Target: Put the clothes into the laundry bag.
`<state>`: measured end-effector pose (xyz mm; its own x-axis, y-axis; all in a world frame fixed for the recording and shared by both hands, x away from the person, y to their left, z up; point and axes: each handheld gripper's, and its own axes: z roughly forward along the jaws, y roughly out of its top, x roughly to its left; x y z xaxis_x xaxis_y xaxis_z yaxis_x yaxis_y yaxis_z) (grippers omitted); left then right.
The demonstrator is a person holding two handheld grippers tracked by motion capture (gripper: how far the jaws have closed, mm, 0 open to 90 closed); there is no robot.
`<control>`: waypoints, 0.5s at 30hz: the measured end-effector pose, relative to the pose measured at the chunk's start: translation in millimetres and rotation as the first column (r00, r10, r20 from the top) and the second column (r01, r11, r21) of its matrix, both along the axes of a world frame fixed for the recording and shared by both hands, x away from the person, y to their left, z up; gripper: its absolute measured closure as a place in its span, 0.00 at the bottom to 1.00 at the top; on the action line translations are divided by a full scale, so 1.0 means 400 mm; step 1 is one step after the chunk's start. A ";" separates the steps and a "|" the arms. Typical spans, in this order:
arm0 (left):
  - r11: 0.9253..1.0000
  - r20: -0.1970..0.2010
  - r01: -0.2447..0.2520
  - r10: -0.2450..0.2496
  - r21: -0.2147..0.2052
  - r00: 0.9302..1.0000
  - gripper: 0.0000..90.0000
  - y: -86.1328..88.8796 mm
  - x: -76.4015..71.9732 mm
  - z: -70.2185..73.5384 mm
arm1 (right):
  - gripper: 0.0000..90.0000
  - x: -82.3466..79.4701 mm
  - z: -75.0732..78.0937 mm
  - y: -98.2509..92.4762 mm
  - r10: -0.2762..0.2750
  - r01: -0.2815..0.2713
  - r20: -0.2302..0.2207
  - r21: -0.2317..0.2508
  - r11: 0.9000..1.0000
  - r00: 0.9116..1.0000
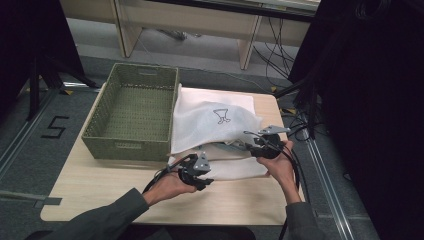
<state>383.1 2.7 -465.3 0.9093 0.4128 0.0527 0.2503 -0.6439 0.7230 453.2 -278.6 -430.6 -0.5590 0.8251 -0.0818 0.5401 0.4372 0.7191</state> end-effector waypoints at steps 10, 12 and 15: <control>0.990 -0.014 -0.135 0.134 -0.039 0.991 0.49 0.194 -0.035 0.045 | 0.51 -0.006 -0.012 0.105 0.003 0.002 0.078 -0.064 0.998 0.997; 0.988 -0.015 -0.148 0.148 -0.044 0.989 0.49 0.222 -0.036 0.048 | 0.49 -0.011 -0.019 0.136 0.016 -0.009 0.090 -0.077 0.997 0.996; 0.982 -0.036 -0.178 0.177 -0.054 0.984 0.47 0.248 -0.039 0.048 | 0.48 -0.008 -0.024 0.174 0.027 -0.015 0.129 -0.092 0.996 0.991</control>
<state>367.6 101.8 -445.9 0.8222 0.5692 -0.0020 0.3795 -0.5454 0.7474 450.2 -209.2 -440.0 -0.5560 0.7990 -0.2289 0.4345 0.5142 0.7395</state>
